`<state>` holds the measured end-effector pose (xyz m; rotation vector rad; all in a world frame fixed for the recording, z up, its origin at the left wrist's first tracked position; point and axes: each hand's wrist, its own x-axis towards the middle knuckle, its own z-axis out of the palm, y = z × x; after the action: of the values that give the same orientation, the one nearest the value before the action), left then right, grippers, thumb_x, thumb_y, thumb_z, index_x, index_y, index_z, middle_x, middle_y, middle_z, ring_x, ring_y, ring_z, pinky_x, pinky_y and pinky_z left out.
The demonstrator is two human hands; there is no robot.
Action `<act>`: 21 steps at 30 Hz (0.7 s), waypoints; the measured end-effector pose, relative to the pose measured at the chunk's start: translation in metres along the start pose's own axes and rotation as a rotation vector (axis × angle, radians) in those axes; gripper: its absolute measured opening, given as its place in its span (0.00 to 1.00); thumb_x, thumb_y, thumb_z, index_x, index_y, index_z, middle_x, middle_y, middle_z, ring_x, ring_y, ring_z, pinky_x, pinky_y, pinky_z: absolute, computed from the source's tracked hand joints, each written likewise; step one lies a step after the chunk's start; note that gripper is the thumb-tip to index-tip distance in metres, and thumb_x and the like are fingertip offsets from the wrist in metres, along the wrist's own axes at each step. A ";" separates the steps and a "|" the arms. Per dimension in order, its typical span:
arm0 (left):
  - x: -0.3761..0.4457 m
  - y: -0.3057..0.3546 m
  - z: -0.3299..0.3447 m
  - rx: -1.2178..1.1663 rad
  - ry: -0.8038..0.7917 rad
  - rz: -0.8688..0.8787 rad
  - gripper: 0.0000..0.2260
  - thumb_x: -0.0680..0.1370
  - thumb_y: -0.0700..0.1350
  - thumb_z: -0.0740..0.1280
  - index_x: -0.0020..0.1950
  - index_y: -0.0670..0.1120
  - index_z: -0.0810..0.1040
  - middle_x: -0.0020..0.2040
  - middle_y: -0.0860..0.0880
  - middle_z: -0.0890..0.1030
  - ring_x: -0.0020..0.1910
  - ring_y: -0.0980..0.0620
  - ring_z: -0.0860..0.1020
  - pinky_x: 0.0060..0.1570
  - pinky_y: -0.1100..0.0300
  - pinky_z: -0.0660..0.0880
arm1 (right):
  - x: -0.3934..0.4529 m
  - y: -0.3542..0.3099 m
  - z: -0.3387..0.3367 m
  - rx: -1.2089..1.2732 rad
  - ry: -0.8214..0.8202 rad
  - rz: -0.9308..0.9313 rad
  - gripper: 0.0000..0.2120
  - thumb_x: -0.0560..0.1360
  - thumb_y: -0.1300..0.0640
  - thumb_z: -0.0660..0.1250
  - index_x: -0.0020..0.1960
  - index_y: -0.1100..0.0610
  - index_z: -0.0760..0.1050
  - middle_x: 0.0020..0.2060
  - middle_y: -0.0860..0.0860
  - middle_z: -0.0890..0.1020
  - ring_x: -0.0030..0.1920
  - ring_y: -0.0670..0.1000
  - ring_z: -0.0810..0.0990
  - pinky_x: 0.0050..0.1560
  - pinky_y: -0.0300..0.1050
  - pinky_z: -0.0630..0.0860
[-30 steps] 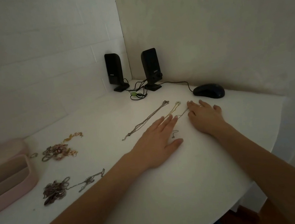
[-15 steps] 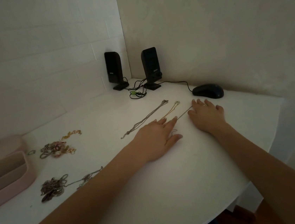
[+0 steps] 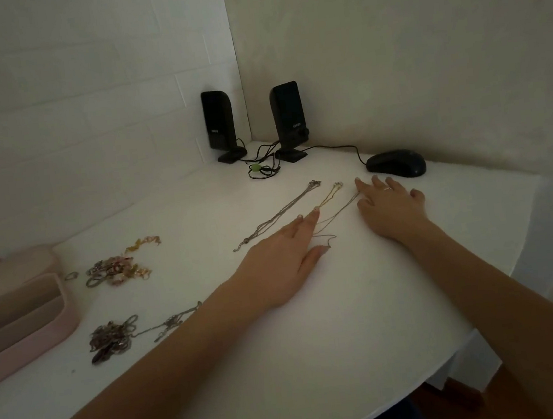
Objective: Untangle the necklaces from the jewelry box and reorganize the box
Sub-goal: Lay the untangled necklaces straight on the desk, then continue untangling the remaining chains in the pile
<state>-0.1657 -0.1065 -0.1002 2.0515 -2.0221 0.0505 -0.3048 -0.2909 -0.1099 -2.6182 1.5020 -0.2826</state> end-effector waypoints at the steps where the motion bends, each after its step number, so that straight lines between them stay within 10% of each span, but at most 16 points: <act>1: -0.006 -0.002 -0.003 -0.001 0.031 0.023 0.25 0.83 0.54 0.49 0.78 0.51 0.47 0.78 0.50 0.56 0.76 0.55 0.54 0.71 0.59 0.57 | -0.001 -0.001 0.000 0.016 0.007 -0.010 0.25 0.82 0.51 0.47 0.78 0.45 0.47 0.78 0.50 0.52 0.77 0.52 0.49 0.73 0.62 0.49; 6: -0.062 -0.049 -0.024 -0.057 0.179 0.008 0.18 0.78 0.51 0.55 0.62 0.47 0.78 0.66 0.50 0.75 0.67 0.56 0.70 0.67 0.60 0.65 | -0.011 -0.009 -0.003 0.101 0.198 -0.157 0.24 0.81 0.55 0.54 0.76 0.45 0.57 0.73 0.51 0.67 0.74 0.51 0.60 0.74 0.59 0.48; 10: -0.116 -0.090 -0.057 -0.083 0.120 -0.053 0.21 0.71 0.63 0.57 0.52 0.52 0.81 0.47 0.63 0.78 0.49 0.68 0.73 0.47 0.70 0.70 | -0.042 -0.060 -0.013 0.447 0.326 -0.361 0.10 0.78 0.56 0.64 0.59 0.48 0.76 0.47 0.41 0.78 0.54 0.47 0.75 0.62 0.50 0.69; 16: -0.161 -0.113 -0.069 0.048 0.018 -0.119 0.18 0.75 0.61 0.63 0.57 0.52 0.80 0.52 0.57 0.78 0.52 0.60 0.73 0.52 0.77 0.64 | -0.101 -0.184 -0.014 0.490 -0.327 -0.852 0.17 0.70 0.47 0.74 0.55 0.49 0.75 0.49 0.42 0.76 0.49 0.41 0.73 0.45 0.28 0.70; 21: -0.169 -0.118 -0.066 0.005 0.181 -0.138 0.07 0.74 0.36 0.68 0.48 0.45 0.83 0.42 0.50 0.81 0.39 0.59 0.74 0.44 0.78 0.68 | -0.107 -0.240 0.002 0.380 -0.408 -0.893 0.21 0.68 0.47 0.76 0.55 0.52 0.73 0.49 0.45 0.73 0.43 0.43 0.70 0.40 0.30 0.66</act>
<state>-0.0437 0.0726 -0.0902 2.1011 -1.7721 0.2065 -0.1550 -0.0781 -0.0781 -2.6122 0.0890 -0.0694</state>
